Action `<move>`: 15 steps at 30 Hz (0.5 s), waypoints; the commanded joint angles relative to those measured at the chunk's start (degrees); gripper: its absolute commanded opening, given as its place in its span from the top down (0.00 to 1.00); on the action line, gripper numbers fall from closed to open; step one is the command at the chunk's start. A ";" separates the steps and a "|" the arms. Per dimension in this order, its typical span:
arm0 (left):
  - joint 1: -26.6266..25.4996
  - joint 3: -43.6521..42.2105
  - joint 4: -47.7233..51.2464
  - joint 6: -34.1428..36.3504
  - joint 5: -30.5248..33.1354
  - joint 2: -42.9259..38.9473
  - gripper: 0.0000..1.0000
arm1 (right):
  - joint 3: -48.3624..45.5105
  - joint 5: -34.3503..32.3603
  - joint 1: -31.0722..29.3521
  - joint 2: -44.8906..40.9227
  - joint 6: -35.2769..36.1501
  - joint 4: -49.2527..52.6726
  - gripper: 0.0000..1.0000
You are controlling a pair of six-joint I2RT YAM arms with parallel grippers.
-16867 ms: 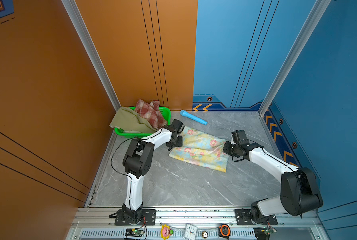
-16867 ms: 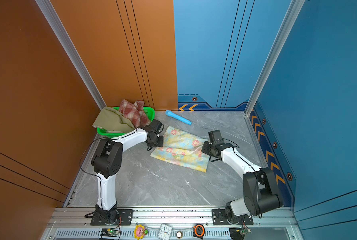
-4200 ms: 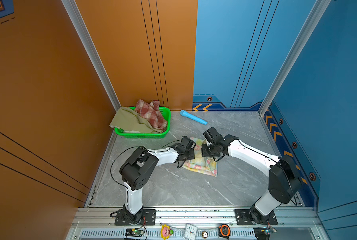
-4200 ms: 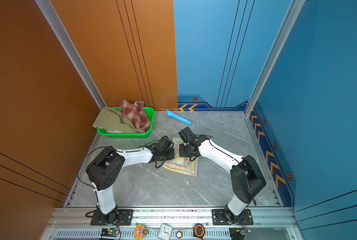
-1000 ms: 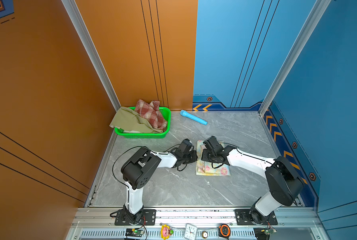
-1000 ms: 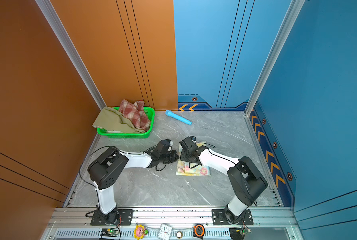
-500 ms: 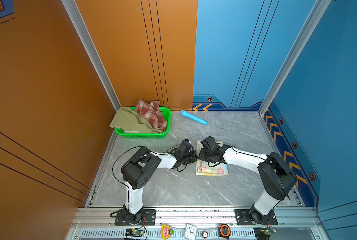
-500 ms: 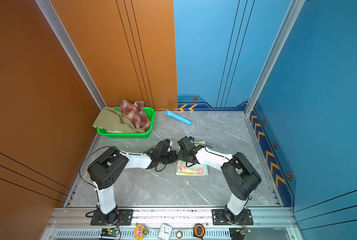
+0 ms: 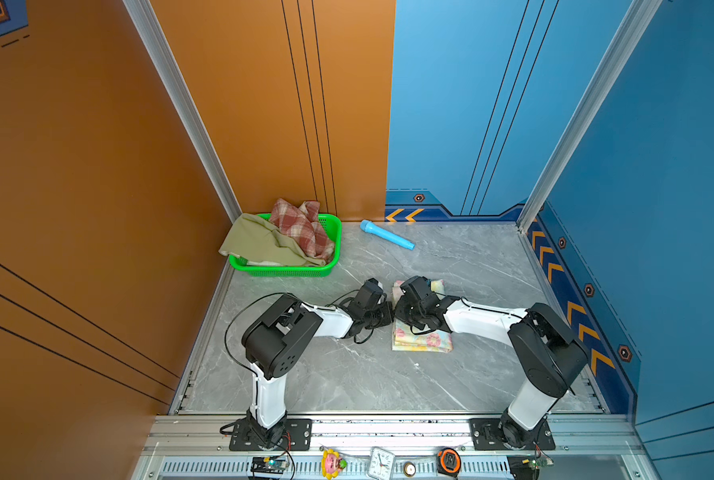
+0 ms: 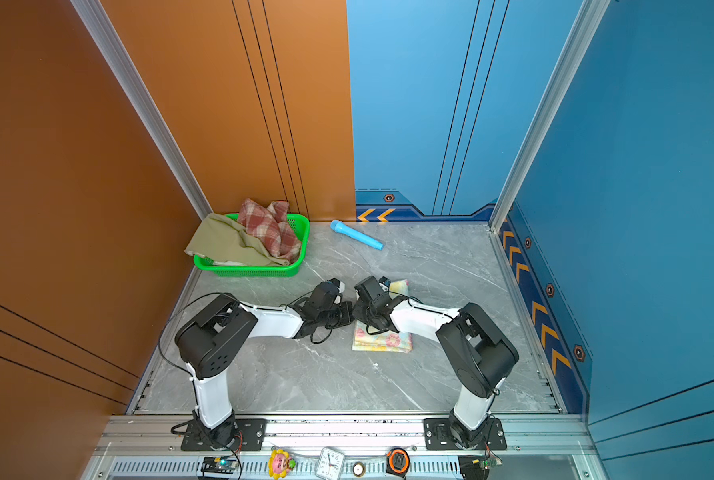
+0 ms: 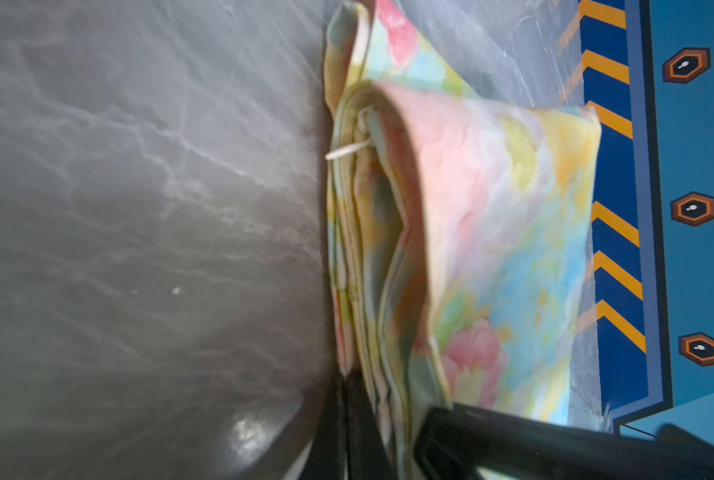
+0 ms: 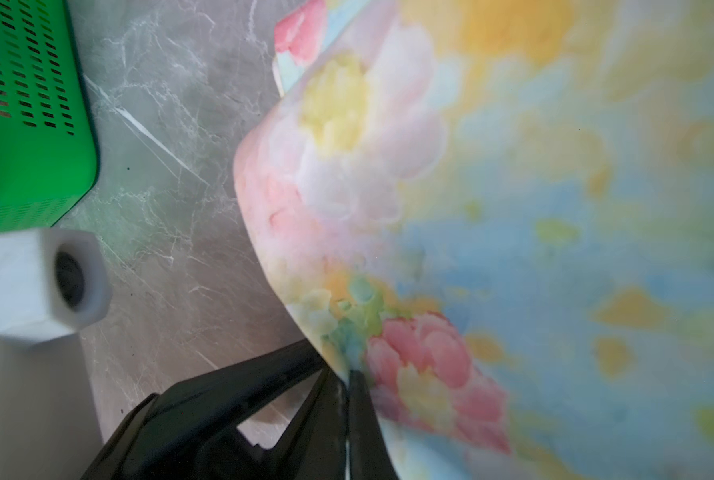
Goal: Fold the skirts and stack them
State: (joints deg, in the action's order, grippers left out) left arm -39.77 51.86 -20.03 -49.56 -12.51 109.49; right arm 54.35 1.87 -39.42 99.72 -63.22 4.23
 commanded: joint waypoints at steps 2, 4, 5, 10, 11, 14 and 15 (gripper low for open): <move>-0.23 -3.71 10.67 -0.32 -0.10 1.60 1.00 | -2.74 1.47 0.04 0.48 -3.35 -3.87 1.00; 0.14 -3.97 10.64 -0.36 -0.07 1.27 1.00 | -2.75 1.66 0.04 0.47 -3.36 -4.05 0.93; 0.38 -4.02 10.71 -0.34 -0.19 1.03 1.00 | -2.75 1.67 0.05 0.37 -3.55 -4.03 0.86; 1.61 -3.66 12.53 0.16 0.04 -0.98 1.00 | -4.33 1.82 0.55 -0.09 -5.36 -6.03 0.65; 1.96 -3.59 13.01 0.38 0.37 -1.67 1.00 | -5.05 2.20 0.81 -0.10 -6.03 -7.37 0.61; 2.62 -3.29 14.47 0.93 1.18 -3.50 0.94 | -6.57 3.35 1.55 -0.14 -7.61 -10.24 0.58; 2.88 -3.30 14.89 1.17 1.50 -4.21 0.92 | -6.84 3.80 1.78 -0.14 -7.85 -11.00 0.57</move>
State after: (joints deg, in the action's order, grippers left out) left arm -38.24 50.63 -15.03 -49.34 -12.69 106.24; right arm 49.71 5.10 -38.81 99.70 -69.06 -5.78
